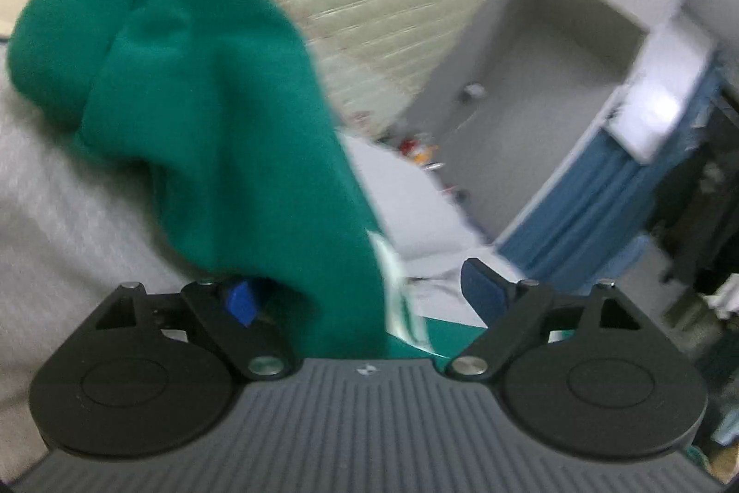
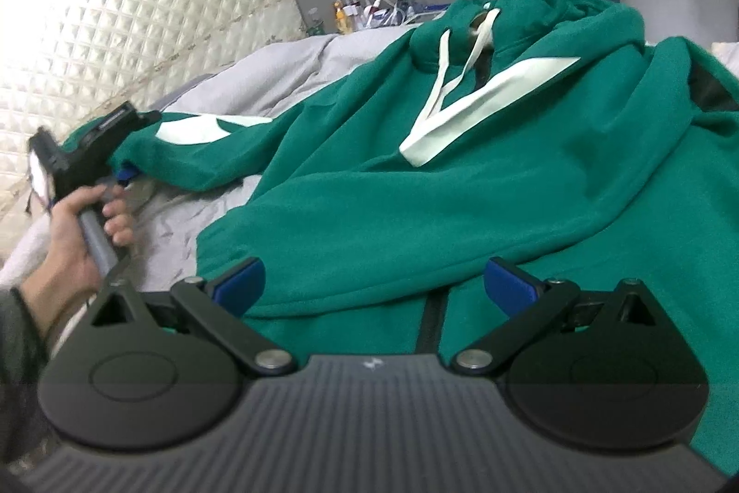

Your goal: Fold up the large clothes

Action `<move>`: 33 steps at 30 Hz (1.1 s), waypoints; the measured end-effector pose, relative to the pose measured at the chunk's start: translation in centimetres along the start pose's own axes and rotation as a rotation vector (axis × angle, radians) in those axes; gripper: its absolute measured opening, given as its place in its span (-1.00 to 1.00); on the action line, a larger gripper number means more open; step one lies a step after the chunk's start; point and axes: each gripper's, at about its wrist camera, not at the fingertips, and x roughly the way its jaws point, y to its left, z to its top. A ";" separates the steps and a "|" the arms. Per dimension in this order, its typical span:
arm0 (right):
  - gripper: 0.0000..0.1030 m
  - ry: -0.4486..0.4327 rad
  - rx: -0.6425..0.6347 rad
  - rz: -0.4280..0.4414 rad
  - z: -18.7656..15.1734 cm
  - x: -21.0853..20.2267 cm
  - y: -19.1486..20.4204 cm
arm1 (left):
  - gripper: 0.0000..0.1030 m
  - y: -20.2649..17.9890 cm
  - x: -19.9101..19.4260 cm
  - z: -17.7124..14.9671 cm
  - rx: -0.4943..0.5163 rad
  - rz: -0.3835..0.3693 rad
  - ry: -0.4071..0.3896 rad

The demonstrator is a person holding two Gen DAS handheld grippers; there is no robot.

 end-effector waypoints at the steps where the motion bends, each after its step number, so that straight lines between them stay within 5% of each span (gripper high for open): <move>1: 1.00 0.004 0.000 0.001 0.0 0.0 0.0 | 0.76 0.3 0.3 0.7 -0.024 0.040 -0.006; 5: 1.00 0.002 0.015 0.011 0.2 0.0 -0.5 | 0.67 3.6 0.6 3.1 -0.307 0.046 -0.039; 8: 1.00 0.005 0.019 -0.018 0.3 0.6 -1.0 | 0.03 4.5 0.9 3.5 -0.416 0.133 -0.039; 9: 1.00 0.012 0.029 -0.029 0.4 0.8 -1.3 | -0.28 4.3 1.1 3.7 -0.396 0.173 -0.026; 12: 1.00 0.019 0.080 -0.018 0.5 0.8 -2.0 | -0.52 2.5 1.2 4.3 -0.251 0.284 0.025; 17: 1.00 0.005 0.080 -0.004 1.0 0.5 -1.5 | -0.72 -3.4 -1.3 6.0 0.064 0.379 -0.006; 26: 1.00 -0.138 0.071 -0.010 3.1 -4.7 -3.3 | -0.73 -18.0 -9.2 7.9 0.365 0.168 -0.191; 33: 1.00 -0.208 0.121 -0.033 3.6 -9.5 -6.5 | -0.72 -29.4 -13.9 3.1 0.580 0.018 -0.233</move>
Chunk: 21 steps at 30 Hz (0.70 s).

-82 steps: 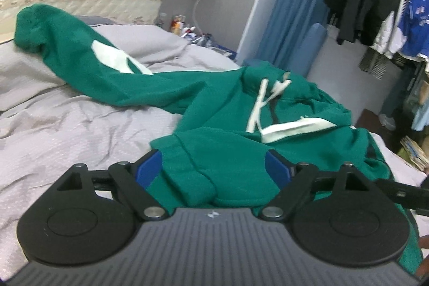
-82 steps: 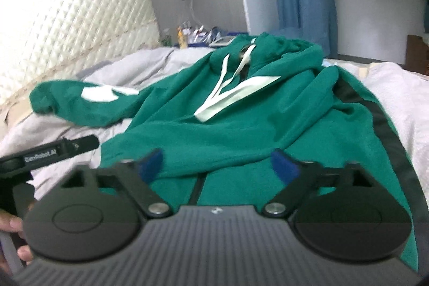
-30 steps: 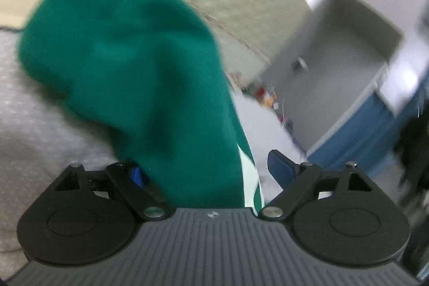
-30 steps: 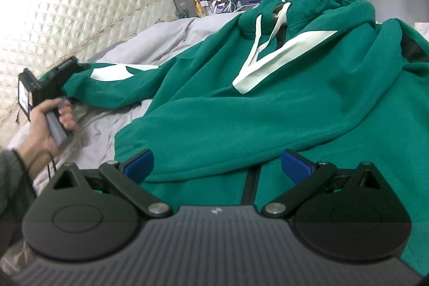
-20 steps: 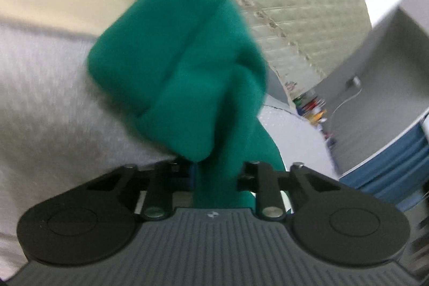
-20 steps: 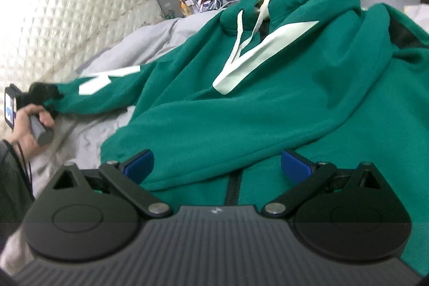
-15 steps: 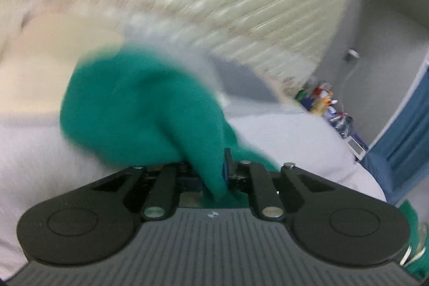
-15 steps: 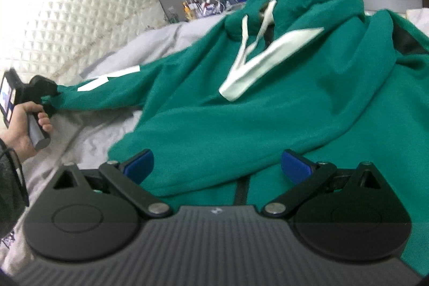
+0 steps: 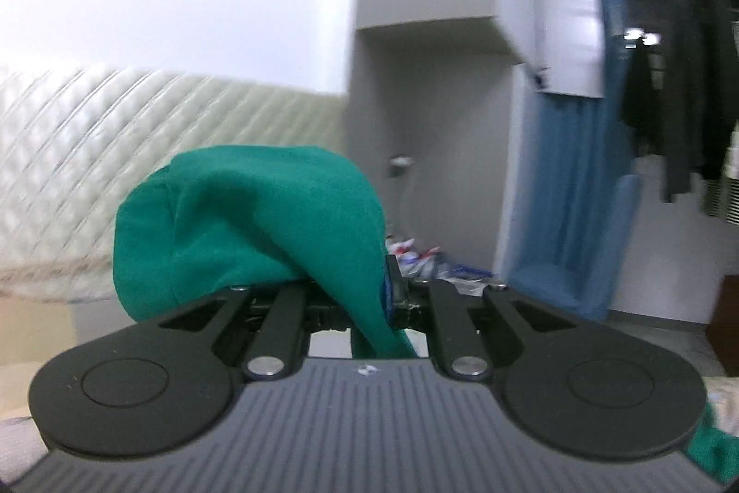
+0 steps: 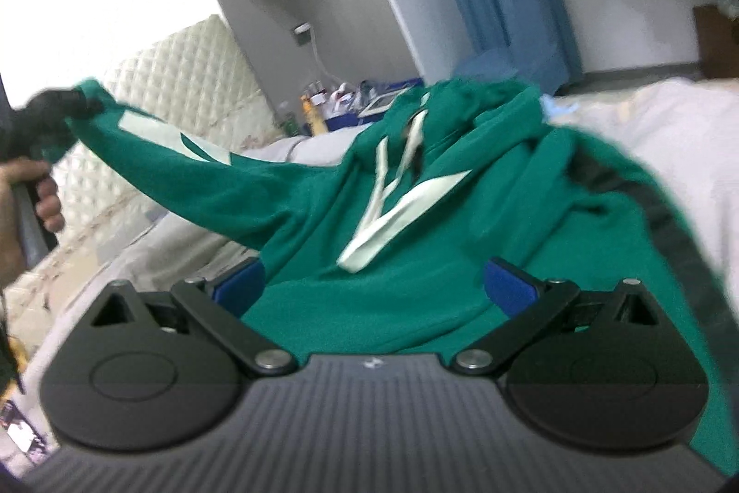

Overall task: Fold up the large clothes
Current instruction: 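Lift the held sleeve with the left gripper and carry it toward the body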

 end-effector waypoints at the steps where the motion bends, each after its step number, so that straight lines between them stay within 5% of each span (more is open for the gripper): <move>1: 1.00 -0.013 -0.001 -0.014 0.1 -0.5 -0.5 | -0.72 -1.3 -0.5 0.2 0.011 -0.015 -0.005; 11: 1.00 -0.050 0.094 -0.119 1.6 -3.3 -4.8 | -0.72 -15.6 -7.0 -1.7 0.120 -0.174 -0.019; 15: 1.00 -0.041 0.116 -0.162 1.6 -4.2 -6.5 | -0.72 -21.4 -9.8 -5.4 0.154 -0.227 0.030; 21: 1.00 -0.052 0.271 -0.116 1.4 -5.0 -10.4 | -0.72 -26.5 -10.2 -11.3 0.121 -0.330 0.126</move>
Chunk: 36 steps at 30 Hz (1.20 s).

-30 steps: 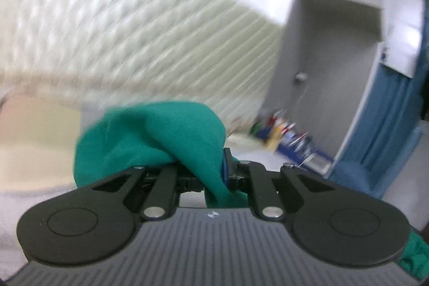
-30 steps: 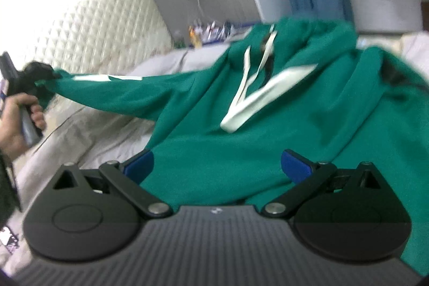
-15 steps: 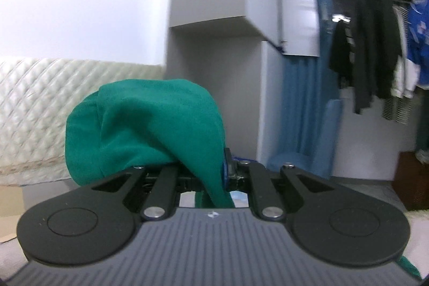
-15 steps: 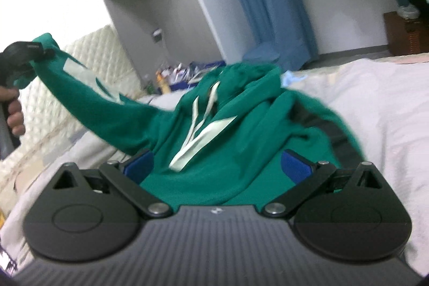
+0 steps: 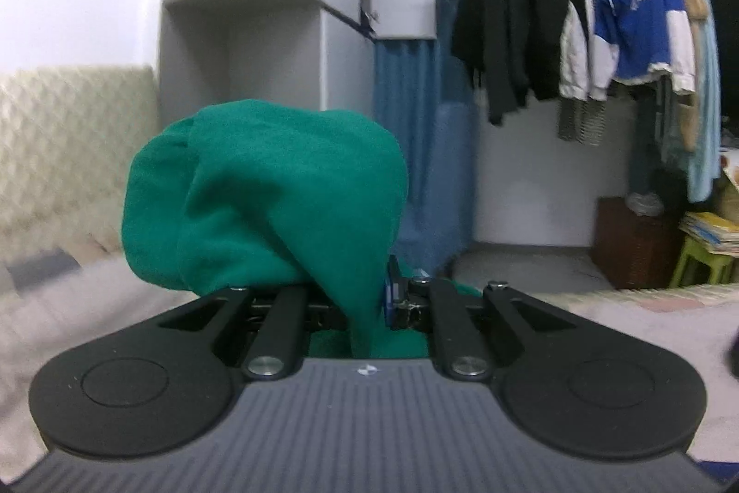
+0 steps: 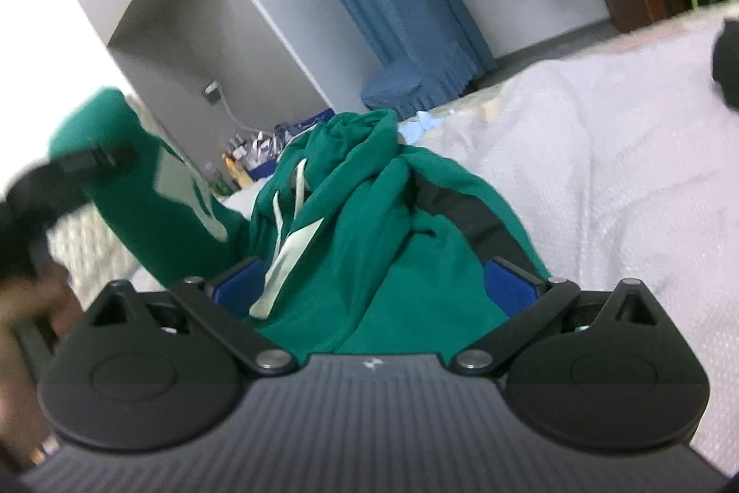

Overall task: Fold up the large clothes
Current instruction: 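Lift the held sleeve with the left gripper and carry it toward the body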

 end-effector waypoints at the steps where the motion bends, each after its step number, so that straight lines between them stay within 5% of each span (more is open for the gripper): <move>1: 1.00 -0.004 0.013 -0.006 0.1 0.1 -0.4 | -0.72 -0.7 0.1 -1.0 -0.006 -0.013 0.016; 8: 1.00 0.001 0.078 -0.075 0.3 0.6 -2.7 | -0.72 -4.6 4.1 -9.0 0.014 -0.084 0.216; 13: 1.00 -0.019 0.070 -0.068 0.4 0.5 -3.1 | -0.70 -5.0 4.2 -11.6 0.007 -0.108 0.239; 15: 1.00 -0.028 0.051 -0.072 0.2 0.5 -2.7 | -0.54 -4.4 4.2 -11.6 -0.010 -0.135 0.248; 18: 1.00 -0.030 0.034 -0.068 0.0 0.4 -2.2 | 0.29 -2.9 3.1 -11.1 -0.018 -0.189 0.279; 21: 1.00 -0.058 -0.004 -0.059 -0.4 0.2 -1.3 | 0.64 -1.0 1.1 -11.7 -0.024 -0.207 0.302; 27: 1.00 -0.044 -0.077 0.029 -1.4 0.3 1.3 | 0.70 4.2 -3.8 -14.3 -0.070 -0.208 0.362; 31: 1.00 0.006 -0.107 0.106 -2.5 1.0 3.1 | 0.75 7.8 -8.3 -15.1 -0.025 -0.182 0.314; 36: 1.00 0.093 -0.142 0.179 -4.4 2.1 5.3 | 0.80 12.4 -11.0 -14.6 -0.137 -0.158 0.267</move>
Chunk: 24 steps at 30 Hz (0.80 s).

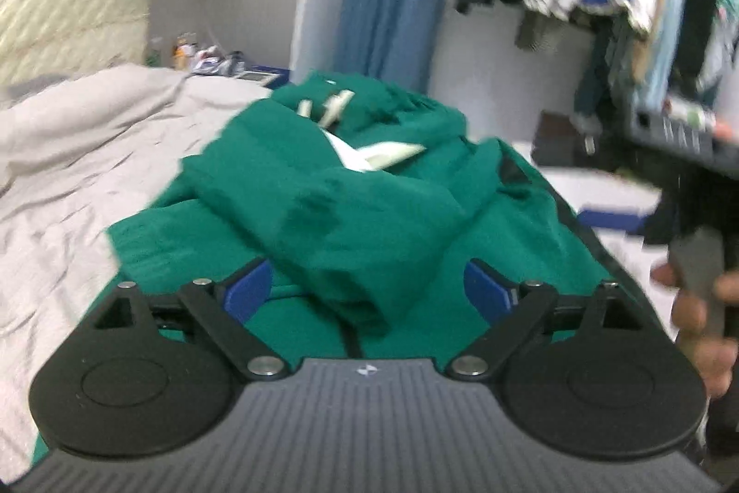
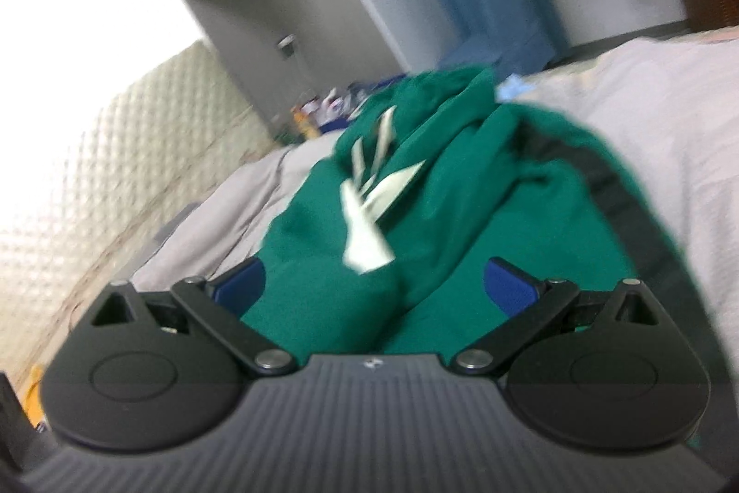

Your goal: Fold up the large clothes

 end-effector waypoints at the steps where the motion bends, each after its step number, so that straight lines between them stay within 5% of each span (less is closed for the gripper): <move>1: 1.00 0.014 -0.009 0.019 -0.3 0.3 0.6 | 0.80 0.8 -0.2 0.5 -0.029 0.003 -0.001; 7: 0.97 0.057 -0.142 0.029 -2.6 2.8 4.3 | 0.80 5.5 -0.3 2.8 -0.137 0.044 0.001; 14: 0.95 0.007 -0.362 -0.021 -4.6 6.3 7.7 | 0.80 7.9 0.8 3.3 -0.043 0.119 -0.018; 24: 0.99 0.081 -0.547 -0.227 -7.1 12.9 7.3 | 0.80 11.4 5.7 1.9 -0.118 0.126 0.035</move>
